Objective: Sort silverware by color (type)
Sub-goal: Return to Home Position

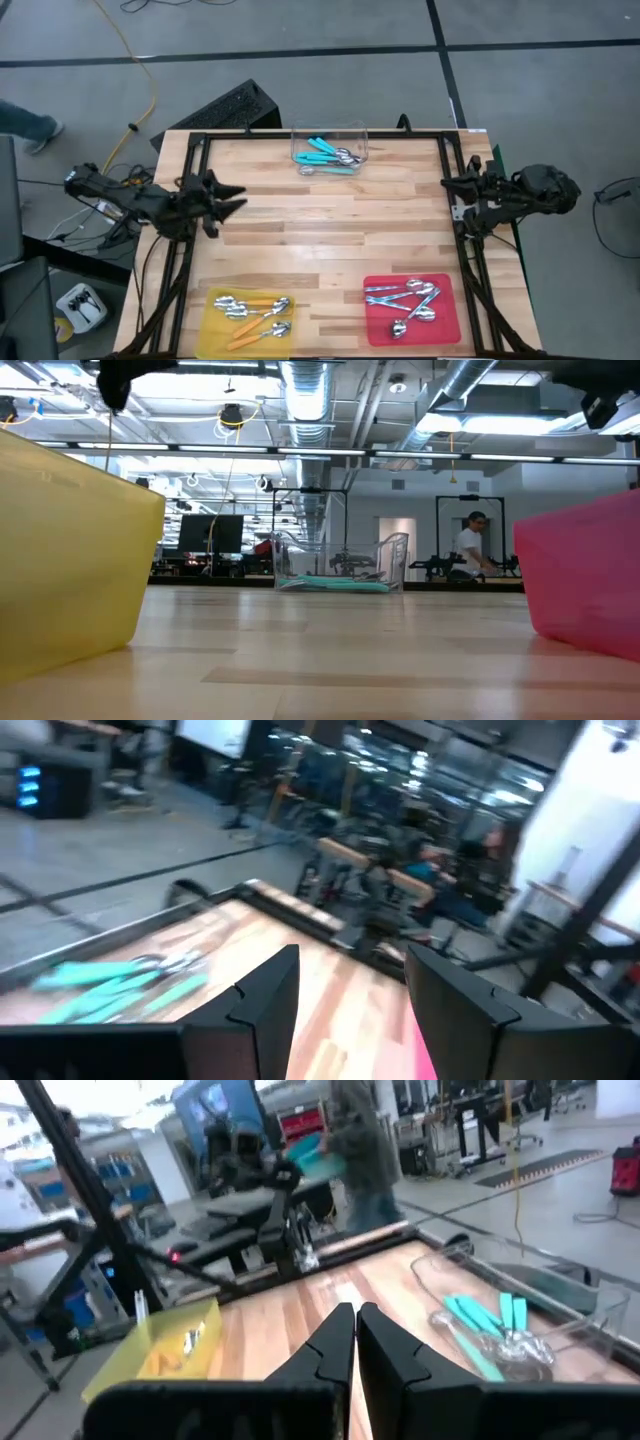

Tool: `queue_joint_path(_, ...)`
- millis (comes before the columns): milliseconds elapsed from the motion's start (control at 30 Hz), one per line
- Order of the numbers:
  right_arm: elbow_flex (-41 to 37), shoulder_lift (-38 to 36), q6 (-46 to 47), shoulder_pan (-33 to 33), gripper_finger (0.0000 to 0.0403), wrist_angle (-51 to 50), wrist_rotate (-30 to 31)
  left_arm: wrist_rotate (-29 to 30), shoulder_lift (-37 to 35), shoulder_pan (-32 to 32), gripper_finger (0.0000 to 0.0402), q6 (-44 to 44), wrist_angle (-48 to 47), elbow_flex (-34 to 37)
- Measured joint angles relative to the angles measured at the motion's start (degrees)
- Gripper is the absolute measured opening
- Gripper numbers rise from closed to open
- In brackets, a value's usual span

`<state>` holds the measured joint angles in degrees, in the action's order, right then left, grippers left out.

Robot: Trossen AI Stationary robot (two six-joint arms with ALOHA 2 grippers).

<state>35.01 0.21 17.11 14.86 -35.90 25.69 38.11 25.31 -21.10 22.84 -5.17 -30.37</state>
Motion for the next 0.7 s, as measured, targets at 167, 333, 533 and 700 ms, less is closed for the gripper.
queue_joint_path(167,-0.41,0.00,0.49,0.01,0.0043,-1.18,-0.03,1.79,-7.52,0.02,0.0167,0.41,-3.74,3.52)
queue_joint_path(333,-1.38,0.00,0.93,0.01,0.0043,-0.23,0.05,1.81,-16.85,0.02,0.0167,-0.70,-0.42,11.29)
queue_joint_path(533,-6.45,0.00,1.91,0.01,0.0043,2.71,0.80,0.76,-25.25,0.04,0.0167,-2.30,12.91,24.76)
queue_joint_path(700,-11.53,0.02,4.32,-0.02,0.0043,6.16,2.98,-1.04,-24.37,0.04,0.0167,0.32,15.04,29.64)
